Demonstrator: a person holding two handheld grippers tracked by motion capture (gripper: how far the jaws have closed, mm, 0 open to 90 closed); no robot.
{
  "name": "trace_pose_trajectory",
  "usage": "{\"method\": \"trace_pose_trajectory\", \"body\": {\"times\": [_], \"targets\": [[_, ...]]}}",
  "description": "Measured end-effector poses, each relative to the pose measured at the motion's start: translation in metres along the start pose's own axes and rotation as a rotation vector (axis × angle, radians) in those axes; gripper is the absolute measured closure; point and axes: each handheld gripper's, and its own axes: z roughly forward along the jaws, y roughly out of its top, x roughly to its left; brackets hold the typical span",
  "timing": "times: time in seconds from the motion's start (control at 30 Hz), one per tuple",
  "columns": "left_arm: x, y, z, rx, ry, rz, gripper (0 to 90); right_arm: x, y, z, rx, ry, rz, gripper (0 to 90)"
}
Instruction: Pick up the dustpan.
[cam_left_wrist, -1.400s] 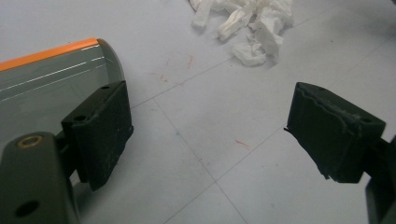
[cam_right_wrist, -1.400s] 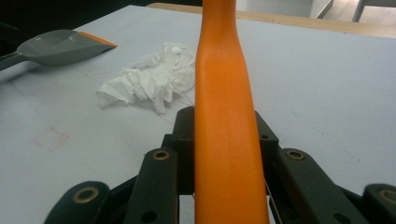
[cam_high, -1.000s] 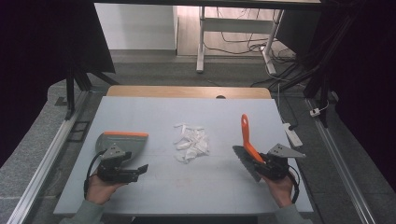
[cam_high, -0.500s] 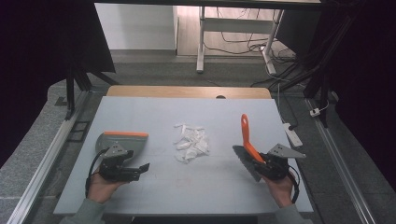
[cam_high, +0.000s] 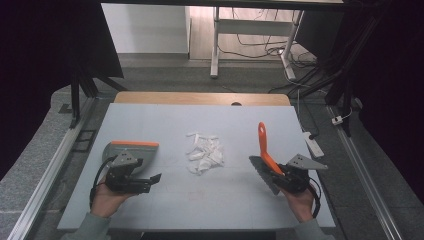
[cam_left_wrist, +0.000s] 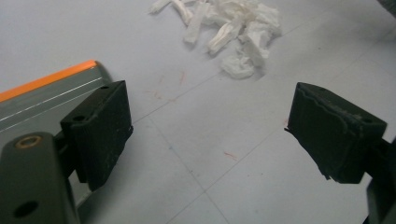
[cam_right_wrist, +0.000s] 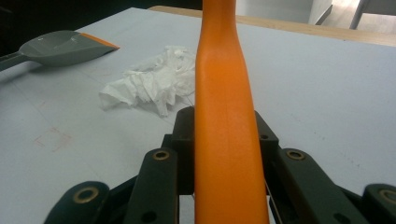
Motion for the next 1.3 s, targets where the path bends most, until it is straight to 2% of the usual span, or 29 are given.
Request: {"method": "trace_pose_trajectory", "body": {"times": [0.2,0.3,0.4,0.87,0.9,0.97,1.0,1.3], "targets": [[0.013,-0.001,-0.003,0.044,0.069,-0.064,14.0,0.001,0.000,0.000,0.001,0.000,0.000,70.0],[0.020,-0.002,-0.005,0.051,0.083,-0.093,13.9,0.000,0.000,0.000,0.002,-0.001,0.000,70.0],[0.028,-0.003,-0.010,0.056,0.113,-0.135,13.9,0.001,0.000,0.000,0.002,-0.002,-0.002,69.9],[0.039,-0.013,-0.027,0.075,0.191,-0.216,13.4,0.001,-0.001,0.000,0.004,-0.001,-0.004,70.0],[0.038,-0.015,-0.027,0.085,0.212,-0.227,13.4,0.001,-0.001,0.000,0.005,-0.002,-0.005,70.0],[0.038,-0.016,-0.027,0.093,0.221,-0.228,13.2,0.001,-0.001,0.000,0.005,0.000,-0.005,70.0],[0.038,-0.018,-0.025,0.110,0.236,-0.242,13.2,0.001,-0.001,0.000,0.003,0.001,-0.005,70.0],[0.045,-0.031,-0.015,0.187,0.279,-0.290,12.7,0.002,-0.001,0.001,0.005,0.005,-0.007,70.0]]}}
